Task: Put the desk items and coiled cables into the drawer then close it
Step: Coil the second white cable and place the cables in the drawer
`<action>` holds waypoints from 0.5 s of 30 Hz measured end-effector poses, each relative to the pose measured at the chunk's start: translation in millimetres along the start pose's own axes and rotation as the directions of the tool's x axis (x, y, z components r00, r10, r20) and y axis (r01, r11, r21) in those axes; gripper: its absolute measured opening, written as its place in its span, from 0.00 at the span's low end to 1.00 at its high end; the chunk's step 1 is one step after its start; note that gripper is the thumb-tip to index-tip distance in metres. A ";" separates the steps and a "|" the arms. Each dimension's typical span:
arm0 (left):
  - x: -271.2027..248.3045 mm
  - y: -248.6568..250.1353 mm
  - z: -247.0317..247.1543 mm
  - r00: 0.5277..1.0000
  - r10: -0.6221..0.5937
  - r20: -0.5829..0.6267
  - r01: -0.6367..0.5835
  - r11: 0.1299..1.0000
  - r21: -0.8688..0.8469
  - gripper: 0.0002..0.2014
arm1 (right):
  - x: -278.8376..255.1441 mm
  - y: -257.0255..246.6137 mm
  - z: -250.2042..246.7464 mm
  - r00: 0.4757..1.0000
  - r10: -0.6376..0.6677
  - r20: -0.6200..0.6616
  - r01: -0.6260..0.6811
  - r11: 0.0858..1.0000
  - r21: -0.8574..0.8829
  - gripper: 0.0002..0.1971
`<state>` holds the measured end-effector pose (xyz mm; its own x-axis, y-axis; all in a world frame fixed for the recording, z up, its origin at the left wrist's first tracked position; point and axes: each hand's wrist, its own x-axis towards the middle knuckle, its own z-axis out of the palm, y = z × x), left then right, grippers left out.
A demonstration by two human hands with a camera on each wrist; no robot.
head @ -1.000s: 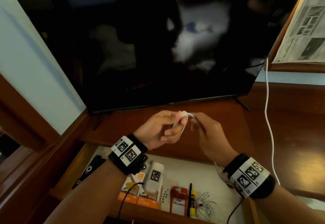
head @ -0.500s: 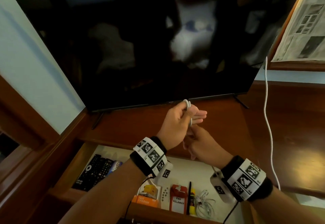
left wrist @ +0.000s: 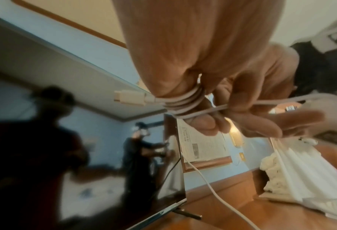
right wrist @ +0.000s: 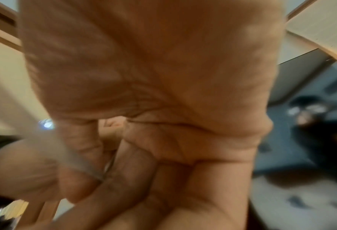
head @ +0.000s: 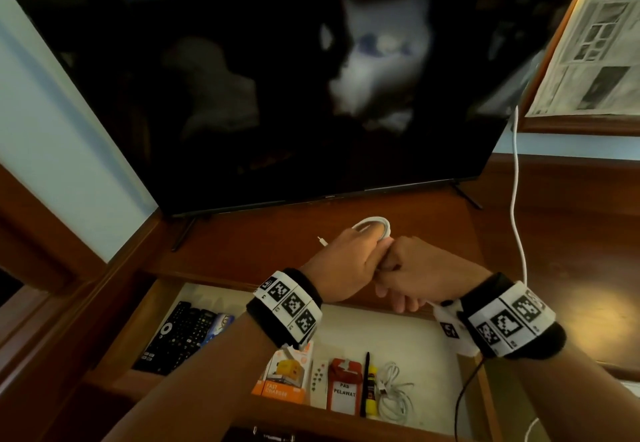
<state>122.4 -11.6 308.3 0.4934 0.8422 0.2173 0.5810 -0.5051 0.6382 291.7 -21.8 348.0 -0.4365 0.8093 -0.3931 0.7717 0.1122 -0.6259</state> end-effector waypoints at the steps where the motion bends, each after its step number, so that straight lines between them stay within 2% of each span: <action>1: -1.1 -0.3 0.9 1.000 -0.007 0.023 0.008 1.000 -0.028 0.15 | -1.5 1.0 -4.9 1.000 -0.007 0.023 0.007 1.000 0.011 0.11; 4: -6.4 4.2 4.7 0.994 -0.011 0.109 0.014 0.999 -0.030 0.14 | -5.1 6.7 -20.6 0.994 -0.034 0.107 0.029 0.998 0.050 0.10; 6: -8.7 6.9 7.1 0.986 -0.031 0.164 0.036 0.999 -0.025 0.13 | -3.3 12.6 -27.8 0.997 -0.038 0.067 0.031 0.994 0.107 0.11; 8: -11.3 8.5 9.0 0.977 -0.060 0.204 0.067 0.997 -0.024 0.13 | 5.1 21.7 -31.4 0.993 -0.025 -0.116 0.045 0.984 0.172 0.13; 11: -15.1 16.6 13.1 0.961 -0.085 0.262 0.100 0.994 -0.046 0.20 | 24.1 37.7 -32.4 0.900 0.073 -0.430 0.068 0.950 0.303 0.14; 13: -15.0 25.9 17.2 0.942 -0.092 0.322 0.122 0.990 -0.073 0.23 | 38.4 44.1 -31.0 0.843 0.130 -0.521 0.064 0.939 0.338 0.14; 15: -12.2 34.9 22.7 0.907 -0.070 0.416 0.105 0.993 -0.061 0.23 | 53.1 47.1 -28.5 0.836 0.118 -0.537 0.056 0.954 0.296 0.14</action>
<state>151.4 -43.8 311.1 0.6760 0.7204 -0.1552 0.5887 -0.4012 0.7017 318.0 42.9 316.9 -0.0255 0.9988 -0.0408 0.5746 -0.0188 -0.8182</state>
